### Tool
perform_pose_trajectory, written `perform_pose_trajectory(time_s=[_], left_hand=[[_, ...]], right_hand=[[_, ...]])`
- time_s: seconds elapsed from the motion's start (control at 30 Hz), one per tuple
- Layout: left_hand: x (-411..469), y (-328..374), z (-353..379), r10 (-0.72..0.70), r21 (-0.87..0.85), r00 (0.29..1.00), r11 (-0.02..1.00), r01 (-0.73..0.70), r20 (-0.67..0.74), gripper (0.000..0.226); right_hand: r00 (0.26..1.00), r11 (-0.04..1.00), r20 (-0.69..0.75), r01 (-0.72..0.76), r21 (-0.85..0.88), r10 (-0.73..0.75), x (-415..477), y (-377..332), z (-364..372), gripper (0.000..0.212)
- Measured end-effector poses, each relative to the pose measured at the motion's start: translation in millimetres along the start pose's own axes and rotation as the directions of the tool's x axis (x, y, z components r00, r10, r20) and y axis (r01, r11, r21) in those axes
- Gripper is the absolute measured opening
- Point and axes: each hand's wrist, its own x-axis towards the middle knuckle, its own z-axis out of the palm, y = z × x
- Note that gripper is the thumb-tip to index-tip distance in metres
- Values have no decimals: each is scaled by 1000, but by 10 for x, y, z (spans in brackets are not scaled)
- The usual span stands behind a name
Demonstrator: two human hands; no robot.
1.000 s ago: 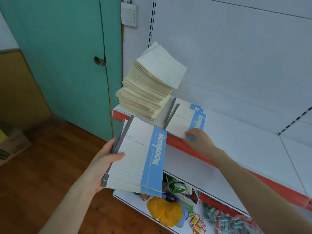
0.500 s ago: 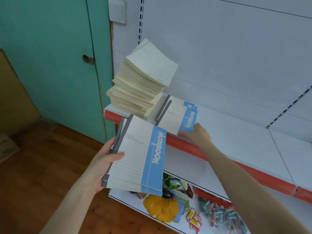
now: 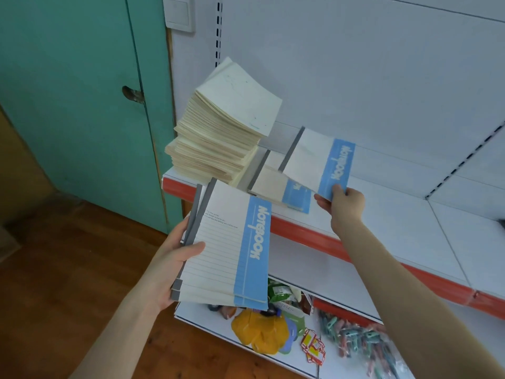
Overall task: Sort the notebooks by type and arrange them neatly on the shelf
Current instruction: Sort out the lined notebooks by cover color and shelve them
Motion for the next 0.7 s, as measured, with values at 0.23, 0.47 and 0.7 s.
perform_pose_trajectory(time_s=[0.23, 0.47, 0.7], left_hand=[[61, -82, 430, 41, -42, 997, 998, -38, 65, 42], [120, -150, 1155, 132, -63, 987, 990, -126, 91, 55], [120, -279, 2509, 224, 38, 953, 971, -237, 204, 54]], right_hand=[[964, 979, 267, 40, -201, 15, -909, 146, -470, 10], [949, 921, 314, 145, -363, -26, -909, 253, -948, 37], [982, 987, 186, 30, -159, 0, -366, 69, -1941, 29]])
